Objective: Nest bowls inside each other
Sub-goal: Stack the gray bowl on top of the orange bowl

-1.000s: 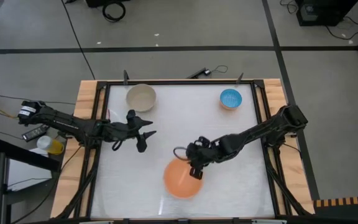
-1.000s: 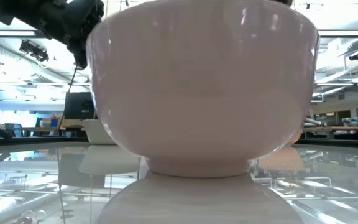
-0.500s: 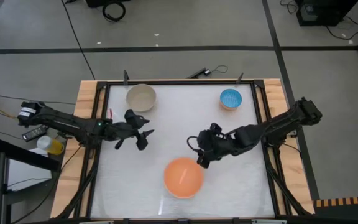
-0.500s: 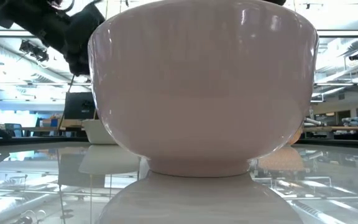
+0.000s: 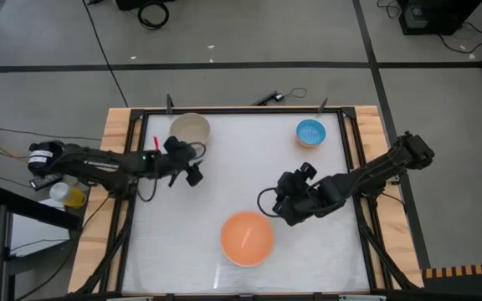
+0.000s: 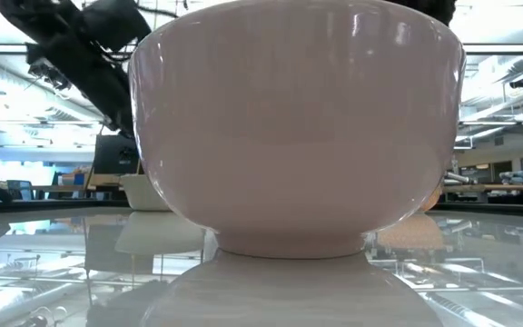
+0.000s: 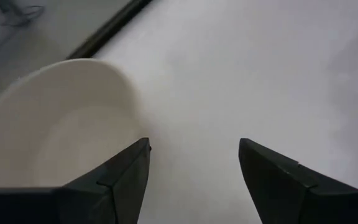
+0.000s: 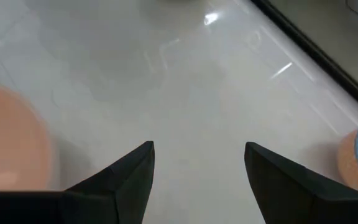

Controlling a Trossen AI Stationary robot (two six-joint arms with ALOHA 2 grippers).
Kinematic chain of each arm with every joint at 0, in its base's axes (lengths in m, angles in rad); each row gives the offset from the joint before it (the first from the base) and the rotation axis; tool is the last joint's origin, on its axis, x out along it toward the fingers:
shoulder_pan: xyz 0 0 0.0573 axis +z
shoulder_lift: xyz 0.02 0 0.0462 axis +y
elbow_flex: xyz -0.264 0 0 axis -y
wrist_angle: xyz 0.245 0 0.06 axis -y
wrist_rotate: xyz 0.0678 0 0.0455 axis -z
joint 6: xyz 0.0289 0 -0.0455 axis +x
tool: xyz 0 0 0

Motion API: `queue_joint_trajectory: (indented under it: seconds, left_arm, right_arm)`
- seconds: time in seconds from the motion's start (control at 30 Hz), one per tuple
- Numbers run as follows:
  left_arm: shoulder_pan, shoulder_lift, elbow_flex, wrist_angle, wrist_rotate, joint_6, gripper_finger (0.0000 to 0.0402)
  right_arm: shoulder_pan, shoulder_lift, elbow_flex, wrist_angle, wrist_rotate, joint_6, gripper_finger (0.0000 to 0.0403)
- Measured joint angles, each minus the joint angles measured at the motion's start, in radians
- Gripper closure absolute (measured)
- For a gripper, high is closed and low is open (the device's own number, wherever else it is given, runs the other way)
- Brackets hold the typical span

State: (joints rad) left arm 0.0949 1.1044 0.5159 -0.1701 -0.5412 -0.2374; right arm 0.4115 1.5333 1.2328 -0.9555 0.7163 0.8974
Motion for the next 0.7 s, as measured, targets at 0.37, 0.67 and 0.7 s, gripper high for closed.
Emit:
queue_joint_trajectory:
  seconds: [0.37,0.67,0.7]
  left_arm:
    - [0.322,0.072,0.000,0.002,0.225,0.197,0.0154]
    - [0.370,0.153,0.000,0.009,0.208,0.360,0.0264]
    - [0.370,0.160,0.000,0.014,0.207,0.367,0.0287]
  right_arm:
    - [-0.108,-0.017,-0.217,0.239,-0.121,-0.062,0.0151]
    - [-0.138,-0.099,-0.311,0.377,-0.161,-0.113,0.0156]
    - [-0.139,-0.111,-0.314,0.380,-0.160,-0.115,0.0160]
